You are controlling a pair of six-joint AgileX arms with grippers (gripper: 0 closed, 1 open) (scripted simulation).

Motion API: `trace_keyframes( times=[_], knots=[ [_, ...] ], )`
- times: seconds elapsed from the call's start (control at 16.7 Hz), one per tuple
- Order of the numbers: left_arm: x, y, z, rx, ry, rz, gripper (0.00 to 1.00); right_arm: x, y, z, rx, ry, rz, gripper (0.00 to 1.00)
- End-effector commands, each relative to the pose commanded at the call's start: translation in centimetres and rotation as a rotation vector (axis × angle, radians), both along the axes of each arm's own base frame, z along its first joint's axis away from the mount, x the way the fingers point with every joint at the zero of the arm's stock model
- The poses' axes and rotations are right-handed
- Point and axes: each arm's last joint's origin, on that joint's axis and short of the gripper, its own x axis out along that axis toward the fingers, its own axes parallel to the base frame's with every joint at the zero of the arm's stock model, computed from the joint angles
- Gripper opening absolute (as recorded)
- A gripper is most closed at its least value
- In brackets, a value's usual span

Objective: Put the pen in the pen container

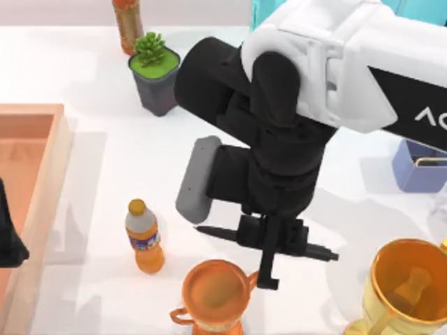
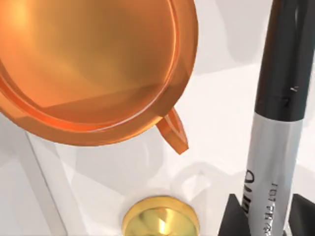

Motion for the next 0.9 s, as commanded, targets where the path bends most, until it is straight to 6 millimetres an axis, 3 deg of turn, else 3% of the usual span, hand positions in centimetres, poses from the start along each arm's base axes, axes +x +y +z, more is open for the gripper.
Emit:
trace_keyframes(
  times=[0.3, 0.48, 0.66, 0.9],
  knots=[
    [0.0, 0.0, 0.0, 0.000, 0.000, 0.000, 1.00, 0.2, -0.1, 0.0, 0.002, -0.001, -0.006, 0.00],
    [0.0, 0.0, 0.0, 0.000, 0.000, 0.000, 1.00, 1.7, -0.6, 0.9, 0.109, -0.010, -0.045, 0.00],
    [0.0, 0.0, 0.0, 0.000, 0.000, 0.000, 1.00, 5.3, -1.7, 1.5, 0.333, -0.014, -0.127, 0.00],
    [0.0, 0.0, 0.0, 0.000, 0.000, 0.000, 1.00, 12.8, -5.5, 0.5, 0.738, -0.026, -0.233, 0.00]
  ],
)
